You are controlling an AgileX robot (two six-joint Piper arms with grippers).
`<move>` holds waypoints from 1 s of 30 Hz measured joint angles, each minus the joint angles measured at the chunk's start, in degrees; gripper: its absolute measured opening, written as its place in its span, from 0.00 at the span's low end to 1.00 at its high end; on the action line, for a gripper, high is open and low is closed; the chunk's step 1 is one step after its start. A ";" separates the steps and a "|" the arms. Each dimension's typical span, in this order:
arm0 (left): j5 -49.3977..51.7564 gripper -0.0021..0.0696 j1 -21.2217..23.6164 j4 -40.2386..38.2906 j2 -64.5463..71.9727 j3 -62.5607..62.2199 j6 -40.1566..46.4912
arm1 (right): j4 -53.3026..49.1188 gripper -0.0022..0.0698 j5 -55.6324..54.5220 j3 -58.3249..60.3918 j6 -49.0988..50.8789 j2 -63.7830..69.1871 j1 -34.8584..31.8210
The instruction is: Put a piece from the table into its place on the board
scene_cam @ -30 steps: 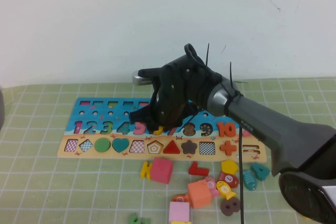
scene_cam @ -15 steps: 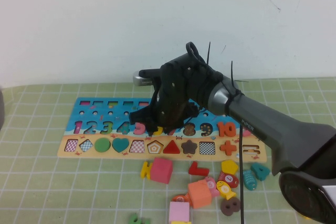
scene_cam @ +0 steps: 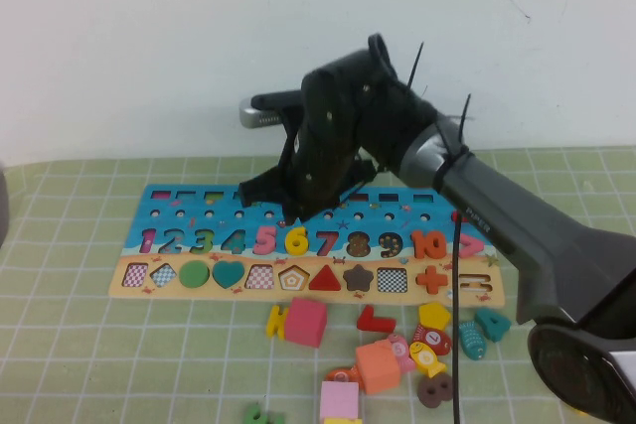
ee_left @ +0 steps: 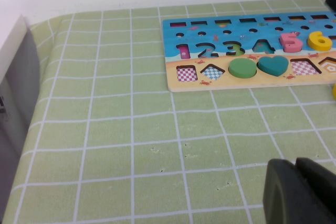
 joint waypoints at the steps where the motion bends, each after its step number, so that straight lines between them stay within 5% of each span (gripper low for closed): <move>1: 0.00 0.03 0.00 0.00 0.00 0.00 0.00 | -0.38 0.15 1.26 -1.39 -1.28 0.00 0.11; 7: 0.00 0.03 0.00 0.00 0.00 0.00 0.00 | -4.91 0.04 2.74 -6.25 -6.68 -2.38 1.62; 30: 0.00 0.03 0.00 0.00 0.00 0.00 0.00 | 7.72 0.03 2.74 -6.75 -18.19 -27.44 4.45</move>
